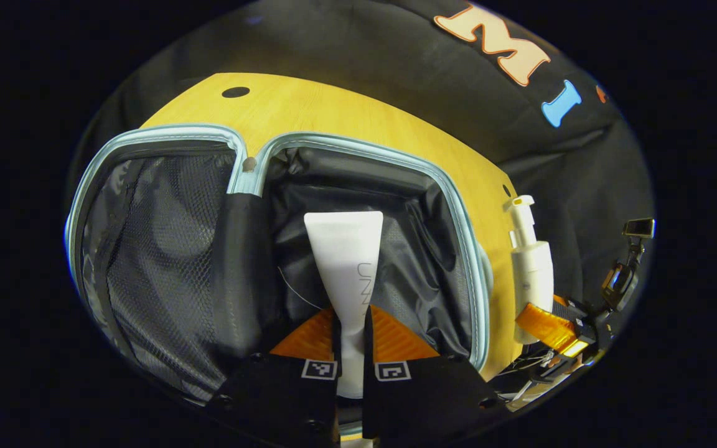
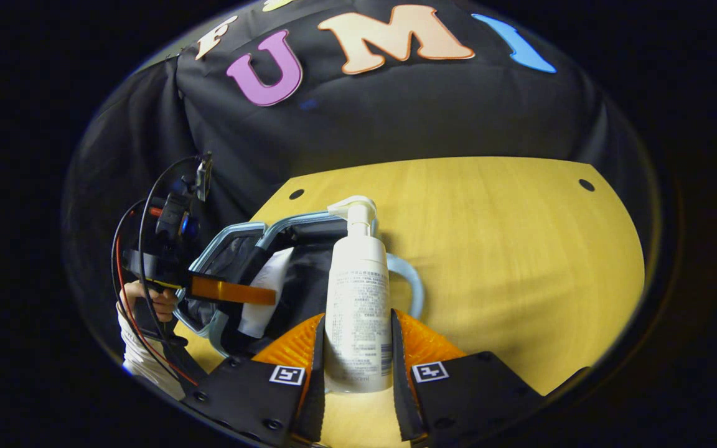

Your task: First open the suitcase, pack the skin care products into it, and then close the suitcase.

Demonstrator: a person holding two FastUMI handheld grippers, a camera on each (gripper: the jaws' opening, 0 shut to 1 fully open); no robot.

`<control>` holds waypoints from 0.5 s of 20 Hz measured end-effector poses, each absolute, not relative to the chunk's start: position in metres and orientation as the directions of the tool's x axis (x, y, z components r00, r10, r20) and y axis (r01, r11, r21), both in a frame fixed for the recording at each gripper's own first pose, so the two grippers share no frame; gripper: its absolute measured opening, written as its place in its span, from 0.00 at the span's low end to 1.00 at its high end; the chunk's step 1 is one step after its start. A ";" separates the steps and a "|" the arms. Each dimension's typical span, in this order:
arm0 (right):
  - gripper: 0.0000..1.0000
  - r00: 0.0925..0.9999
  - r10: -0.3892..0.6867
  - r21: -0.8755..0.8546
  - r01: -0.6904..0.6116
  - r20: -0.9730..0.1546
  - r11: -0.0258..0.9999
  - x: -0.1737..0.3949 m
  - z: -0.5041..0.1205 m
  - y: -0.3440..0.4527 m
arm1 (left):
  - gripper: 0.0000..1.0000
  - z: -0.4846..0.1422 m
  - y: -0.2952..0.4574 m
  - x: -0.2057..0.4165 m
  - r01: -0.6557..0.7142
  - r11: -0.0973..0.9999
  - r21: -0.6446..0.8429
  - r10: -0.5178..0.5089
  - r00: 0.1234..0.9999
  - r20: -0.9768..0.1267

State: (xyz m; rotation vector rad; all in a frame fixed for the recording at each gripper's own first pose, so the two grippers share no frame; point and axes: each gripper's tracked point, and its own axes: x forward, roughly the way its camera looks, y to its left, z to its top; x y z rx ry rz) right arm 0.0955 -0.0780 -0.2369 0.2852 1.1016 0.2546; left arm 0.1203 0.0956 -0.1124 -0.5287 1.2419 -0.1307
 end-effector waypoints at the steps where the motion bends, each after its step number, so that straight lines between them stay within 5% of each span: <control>1: 0.48 0.412 0.343 0.348 -0.065 -0.844 0.935 0.096 -0.236 -0.079 | 0.08 -0.116 0.093 0.120 -0.192 0.869 -0.457 -0.382 0.328 -0.864; 10: 0.48 0.261 0.315 0.317 -0.036 -0.913 0.948 0.098 -0.218 -0.081 | 0.08 -0.129 0.106 0.121 -0.236 0.885 -0.402 -0.321 0.316 -0.893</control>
